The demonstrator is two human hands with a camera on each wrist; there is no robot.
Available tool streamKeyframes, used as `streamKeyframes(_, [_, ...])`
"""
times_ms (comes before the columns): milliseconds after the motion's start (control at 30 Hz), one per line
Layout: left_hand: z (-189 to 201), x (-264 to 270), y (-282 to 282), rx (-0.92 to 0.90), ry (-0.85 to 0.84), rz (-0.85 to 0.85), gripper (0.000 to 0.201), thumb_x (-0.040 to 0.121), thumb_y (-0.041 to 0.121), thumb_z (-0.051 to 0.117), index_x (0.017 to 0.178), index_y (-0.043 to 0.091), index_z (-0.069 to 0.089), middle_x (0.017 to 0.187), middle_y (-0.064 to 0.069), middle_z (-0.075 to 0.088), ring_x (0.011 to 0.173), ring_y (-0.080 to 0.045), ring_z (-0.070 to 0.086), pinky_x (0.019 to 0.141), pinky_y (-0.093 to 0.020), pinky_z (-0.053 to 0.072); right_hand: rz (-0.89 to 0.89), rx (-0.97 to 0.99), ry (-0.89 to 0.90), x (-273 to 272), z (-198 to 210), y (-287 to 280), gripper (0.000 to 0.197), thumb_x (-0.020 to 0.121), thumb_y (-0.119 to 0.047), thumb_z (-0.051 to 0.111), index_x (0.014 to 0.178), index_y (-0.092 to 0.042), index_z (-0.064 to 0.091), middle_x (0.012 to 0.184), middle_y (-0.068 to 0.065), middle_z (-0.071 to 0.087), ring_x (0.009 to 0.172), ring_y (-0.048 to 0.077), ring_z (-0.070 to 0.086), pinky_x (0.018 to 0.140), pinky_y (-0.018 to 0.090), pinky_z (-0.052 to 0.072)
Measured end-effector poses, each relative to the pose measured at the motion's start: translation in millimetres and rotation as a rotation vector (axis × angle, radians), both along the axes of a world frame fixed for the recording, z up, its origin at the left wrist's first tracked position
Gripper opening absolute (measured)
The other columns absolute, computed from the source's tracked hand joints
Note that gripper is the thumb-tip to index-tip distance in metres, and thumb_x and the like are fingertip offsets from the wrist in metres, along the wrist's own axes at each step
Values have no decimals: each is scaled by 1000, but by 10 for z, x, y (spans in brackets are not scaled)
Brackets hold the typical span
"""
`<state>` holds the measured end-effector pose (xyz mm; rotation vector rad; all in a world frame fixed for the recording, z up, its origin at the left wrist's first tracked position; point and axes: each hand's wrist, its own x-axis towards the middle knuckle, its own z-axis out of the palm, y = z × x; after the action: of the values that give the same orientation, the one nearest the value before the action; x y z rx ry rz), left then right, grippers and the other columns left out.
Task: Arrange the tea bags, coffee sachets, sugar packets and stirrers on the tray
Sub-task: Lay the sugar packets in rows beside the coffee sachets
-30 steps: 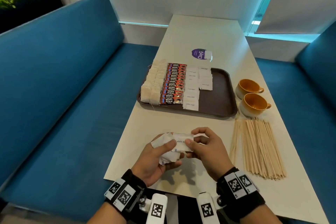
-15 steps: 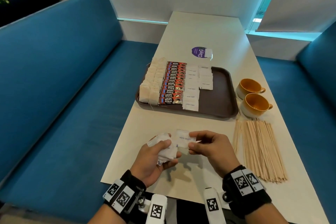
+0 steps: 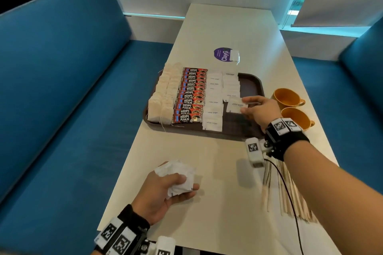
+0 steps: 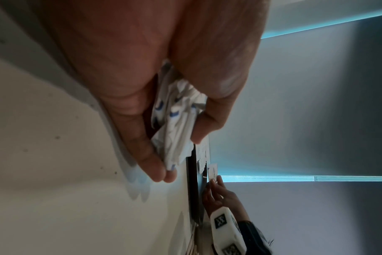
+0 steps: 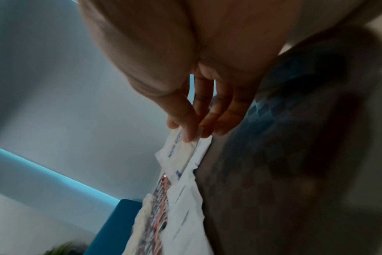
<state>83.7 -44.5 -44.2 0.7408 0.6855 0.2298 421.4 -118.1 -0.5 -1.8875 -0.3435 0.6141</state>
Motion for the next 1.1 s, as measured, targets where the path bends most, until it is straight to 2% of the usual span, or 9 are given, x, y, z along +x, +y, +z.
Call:
streamKeyframes(67, [1, -2, 11, -15, -2, -7, 48, 74, -5, 71, 120, -2, 60, 106, -32, 69, 99, -56, 68, 78, -52, 62, 5, -33, 0, 163, -54, 133, 25, 83, -5, 81, 99, -23, 75, 103, 1, 73, 91, 20, 74, 83, 36, 63])
streamKeyframes(267, [-31, -5, 26, -29, 17, -11, 53, 73, -2, 74, 124, -4, 59, 111, -33, 68, 103, -57, 67, 88, -57, 59, 66, -135, -68, 423, -181, 386, 28, 83, -4, 81, 106, -18, 76, 100, 4, 74, 90, 20, 73, 86, 34, 62])
streamKeyframes(333, [-32, -6, 29, -25, 21, -11, 54, 73, -2, 74, 125, -3, 59, 112, -33, 68, 103, -56, 67, 89, -58, 58, 92, -200, -114, 478, -199, 435, 26, 82, -5, 82, 101, -21, 77, 100, 4, 74, 90, 20, 73, 87, 34, 61])
streamKeyframes(433, [-51, -13, 40, -26, 20, -21, 56, 74, -2, 74, 128, -3, 58, 113, -32, 68, 103, -56, 67, 87, -56, 60, 123, -303, -179, 515, -190, 487, 22, 79, -10, 85, 90, -28, 77, 108, 4, 73, 95, 21, 71, 89, 37, 61])
streamKeyframes(600, [-67, -12, 37, -9, 27, -25, 59, 74, -1, 74, 131, -2, 57, 118, -32, 68, 104, -55, 67, 89, -57, 58, 145, -426, -262, 500, -129, 513, 21, 79, -21, 87, 96, -27, 77, 118, 3, 68, 108, 25, 66, 95, 41, 57])
streamKeyframes(733, [-54, -1, 9, 46, 48, -13, 59, 72, -1, 74, 129, 0, 58, 116, -30, 69, 100, -54, 69, 88, -57, 58, 121, -349, -180, 395, -5, 454, 24, 84, -27, 82, 105, -25, 70, 100, 7, 72, 82, 20, 68, 78, 35, 61])
streamKeyframes(800, [-50, 7, -3, 58, 59, 0, 60, 71, -1, 75, 129, 1, 59, 115, -31, 69, 98, -53, 69, 87, -58, 59, 81, -284, -184, 277, 92, 378, 24, 87, -31, 80, 108, -24, 69, 95, 5, 71, 76, 17, 67, 72, 32, 61])
streamKeyframes(967, [-50, -5, -25, 79, 55, 6, 52, 81, -9, 72, 129, 4, 60, 115, -31, 69, 103, -56, 67, 88, -61, 57, 84, -56, -109, -209, 285, 81, 14, 90, -23, 77, 103, -20, 70, 95, 8, 72, 68, 15, 65, 72, 34, 62])
streamKeyframes(1100, [-11, -20, -54, 92, 61, 23, 52, 77, -8, 73, 126, 5, 62, 115, -28, 71, 96, -49, 70, 83, -58, 60, 180, 27, -50, -811, 270, -184, 8, 91, -14, 75, 98, -16, 73, 89, 6, 67, 64, 14, 63, 65, 29, 58])
